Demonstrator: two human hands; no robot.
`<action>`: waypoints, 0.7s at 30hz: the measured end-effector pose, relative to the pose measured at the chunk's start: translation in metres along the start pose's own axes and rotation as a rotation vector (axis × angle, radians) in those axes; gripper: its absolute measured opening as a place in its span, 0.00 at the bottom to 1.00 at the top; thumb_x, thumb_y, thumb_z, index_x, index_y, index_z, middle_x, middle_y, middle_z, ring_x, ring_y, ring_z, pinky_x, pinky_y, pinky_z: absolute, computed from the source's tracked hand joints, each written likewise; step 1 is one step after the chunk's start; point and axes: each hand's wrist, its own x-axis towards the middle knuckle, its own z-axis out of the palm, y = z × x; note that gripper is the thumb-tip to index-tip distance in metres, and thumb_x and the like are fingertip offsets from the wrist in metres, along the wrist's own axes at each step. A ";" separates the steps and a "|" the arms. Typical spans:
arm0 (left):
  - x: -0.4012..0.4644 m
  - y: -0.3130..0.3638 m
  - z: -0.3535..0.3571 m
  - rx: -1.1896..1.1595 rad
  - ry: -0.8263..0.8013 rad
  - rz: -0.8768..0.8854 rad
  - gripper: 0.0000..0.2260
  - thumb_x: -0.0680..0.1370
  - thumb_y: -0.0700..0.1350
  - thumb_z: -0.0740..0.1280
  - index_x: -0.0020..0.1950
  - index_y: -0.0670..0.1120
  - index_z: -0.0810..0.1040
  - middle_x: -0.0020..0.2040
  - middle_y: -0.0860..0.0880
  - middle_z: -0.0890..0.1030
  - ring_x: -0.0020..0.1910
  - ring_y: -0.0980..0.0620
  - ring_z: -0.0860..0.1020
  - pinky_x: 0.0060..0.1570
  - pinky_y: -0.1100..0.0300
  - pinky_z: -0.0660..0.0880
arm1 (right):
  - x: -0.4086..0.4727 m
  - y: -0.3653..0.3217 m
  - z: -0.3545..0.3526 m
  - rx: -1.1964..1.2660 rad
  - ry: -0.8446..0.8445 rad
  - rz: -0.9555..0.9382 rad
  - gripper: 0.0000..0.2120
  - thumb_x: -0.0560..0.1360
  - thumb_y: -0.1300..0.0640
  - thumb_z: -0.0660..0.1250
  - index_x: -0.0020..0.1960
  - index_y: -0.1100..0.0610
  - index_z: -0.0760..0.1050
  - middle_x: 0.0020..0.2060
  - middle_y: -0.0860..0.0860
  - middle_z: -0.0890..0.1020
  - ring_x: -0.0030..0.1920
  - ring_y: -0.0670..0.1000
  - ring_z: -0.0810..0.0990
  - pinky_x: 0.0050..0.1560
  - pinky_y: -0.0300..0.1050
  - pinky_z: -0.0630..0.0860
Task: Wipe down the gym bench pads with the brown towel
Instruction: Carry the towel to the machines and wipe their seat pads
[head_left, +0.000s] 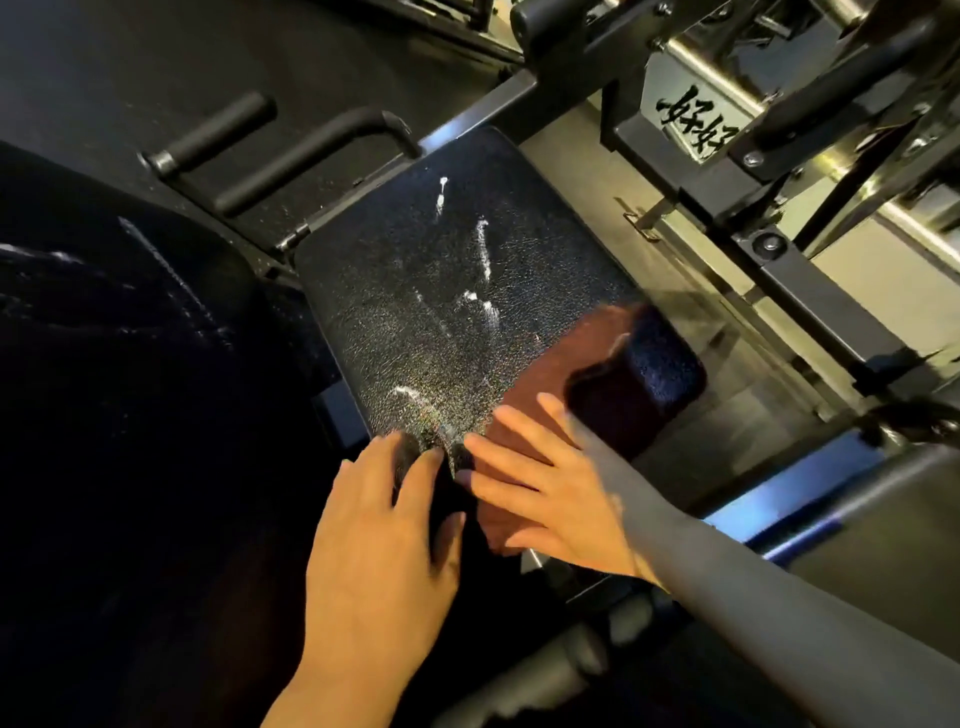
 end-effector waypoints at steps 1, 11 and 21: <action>-0.001 0.000 -0.007 0.043 0.000 0.026 0.26 0.64 0.45 0.80 0.60 0.41 0.81 0.59 0.40 0.79 0.57 0.37 0.80 0.62 0.38 0.72 | 0.009 -0.004 0.007 -0.046 -0.010 -0.048 0.35 0.71 0.31 0.61 0.73 0.48 0.65 0.75 0.50 0.65 0.75 0.62 0.60 0.72 0.69 0.52; -0.028 -0.019 -0.009 0.298 -0.162 0.059 0.20 0.72 0.52 0.61 0.55 0.43 0.83 0.55 0.40 0.82 0.59 0.36 0.79 0.63 0.38 0.62 | -0.043 0.079 -0.030 -0.159 -0.016 -0.129 0.28 0.73 0.53 0.60 0.73 0.46 0.67 0.72 0.53 0.70 0.69 0.63 0.63 0.62 0.67 0.64; -0.026 -0.018 -0.017 0.385 -0.203 0.059 0.25 0.60 0.52 0.82 0.53 0.42 0.85 0.53 0.37 0.83 0.56 0.32 0.80 0.59 0.31 0.59 | -0.035 0.064 -0.026 -0.130 -0.085 -0.056 0.26 0.77 0.48 0.55 0.76 0.47 0.65 0.75 0.54 0.66 0.73 0.66 0.63 0.69 0.71 0.57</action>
